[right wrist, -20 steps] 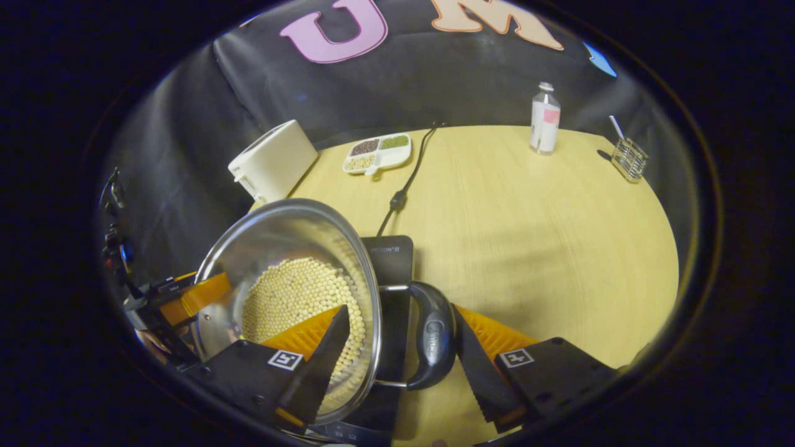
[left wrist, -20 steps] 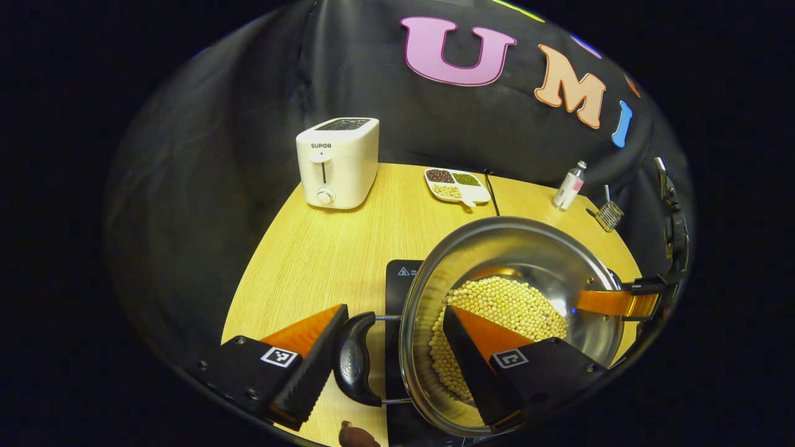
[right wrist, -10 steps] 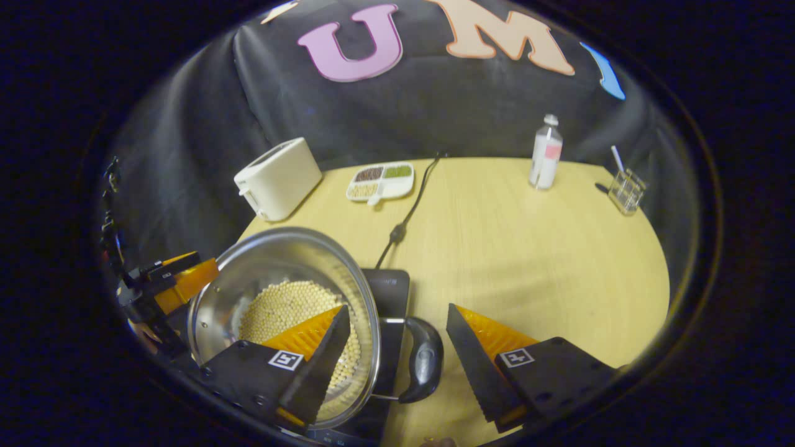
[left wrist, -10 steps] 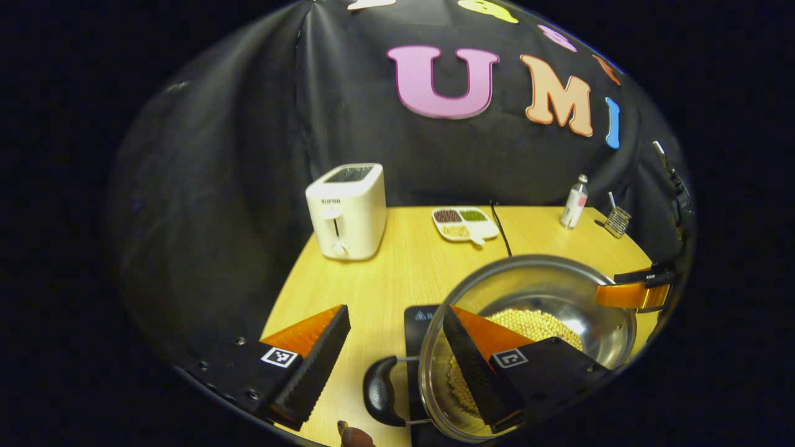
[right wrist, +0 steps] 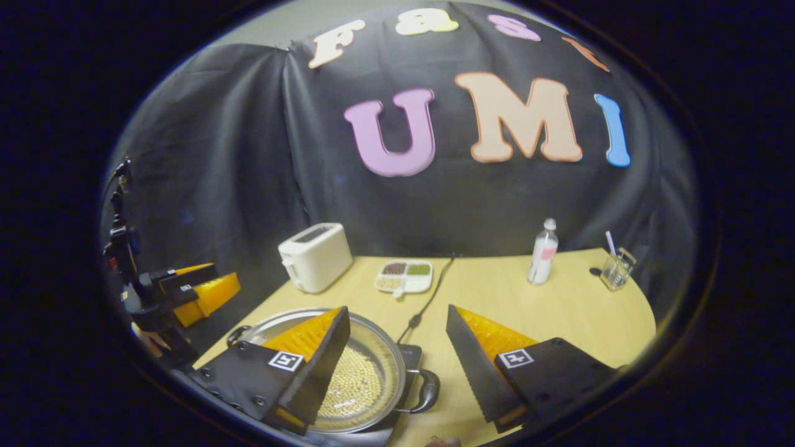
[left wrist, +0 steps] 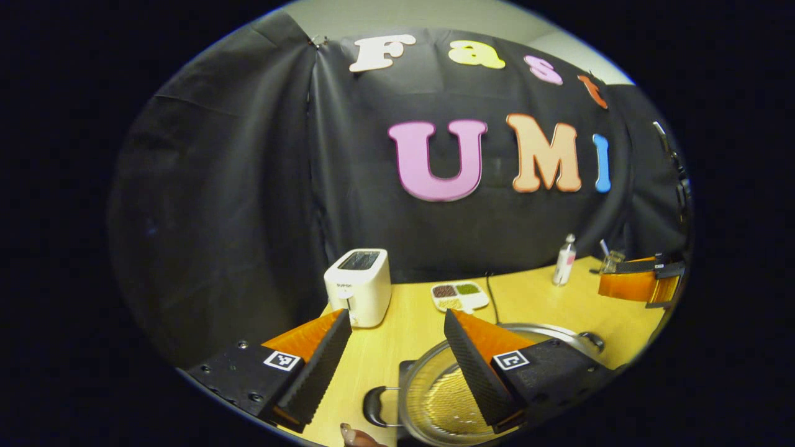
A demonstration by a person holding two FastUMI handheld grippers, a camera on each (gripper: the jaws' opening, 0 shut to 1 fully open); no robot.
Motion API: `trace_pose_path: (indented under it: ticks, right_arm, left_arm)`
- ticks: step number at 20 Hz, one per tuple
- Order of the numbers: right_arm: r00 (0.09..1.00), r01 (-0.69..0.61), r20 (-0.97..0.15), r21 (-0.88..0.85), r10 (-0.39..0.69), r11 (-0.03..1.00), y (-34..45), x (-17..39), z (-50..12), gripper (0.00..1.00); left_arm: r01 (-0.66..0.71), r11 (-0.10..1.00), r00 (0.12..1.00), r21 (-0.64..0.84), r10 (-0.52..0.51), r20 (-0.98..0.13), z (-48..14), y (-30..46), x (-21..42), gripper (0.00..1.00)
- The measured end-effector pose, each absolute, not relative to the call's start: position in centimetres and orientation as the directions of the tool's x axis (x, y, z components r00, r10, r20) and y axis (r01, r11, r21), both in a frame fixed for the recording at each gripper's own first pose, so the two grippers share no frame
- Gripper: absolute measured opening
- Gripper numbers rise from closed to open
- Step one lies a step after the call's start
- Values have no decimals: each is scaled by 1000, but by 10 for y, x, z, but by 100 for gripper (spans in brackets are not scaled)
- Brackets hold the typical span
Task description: First push the handle of the pot to place it horizontally, then grasp the pot with both hands and set it on the induction cooktop.
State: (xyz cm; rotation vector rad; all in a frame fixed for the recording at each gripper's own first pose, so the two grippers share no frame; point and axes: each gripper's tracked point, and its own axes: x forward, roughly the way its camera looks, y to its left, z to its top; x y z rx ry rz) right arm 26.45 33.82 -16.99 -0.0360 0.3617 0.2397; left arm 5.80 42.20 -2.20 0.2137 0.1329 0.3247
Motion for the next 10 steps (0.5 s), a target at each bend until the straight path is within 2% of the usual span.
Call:
trace_pose_path:
  ticks: [3,7,8,9,10]
  right_arm:
    - [943,-265,-217,-32,252,964,321,240,-112,94]
    - [959,-254,-133,0,252,967,275,205,-68,94]
    - [961,-260,-102,-2,259,966,260,196,-54,94]
    - [961,-268,-80,-4,267,963,246,186,-45,94]
    - [958,-280,-67,-4,279,960,230,175,-39,94]
  left_arm:
    - [-257,950,965,180,262,-4,11,355,53,94]
    - [-222,971,973,92,215,81,42,272,42,97]
    - [-208,975,976,74,201,84,42,249,40,94]
    - [-200,978,978,66,195,73,38,229,35,96]
    - [-199,978,979,66,195,64,34,209,31,94]
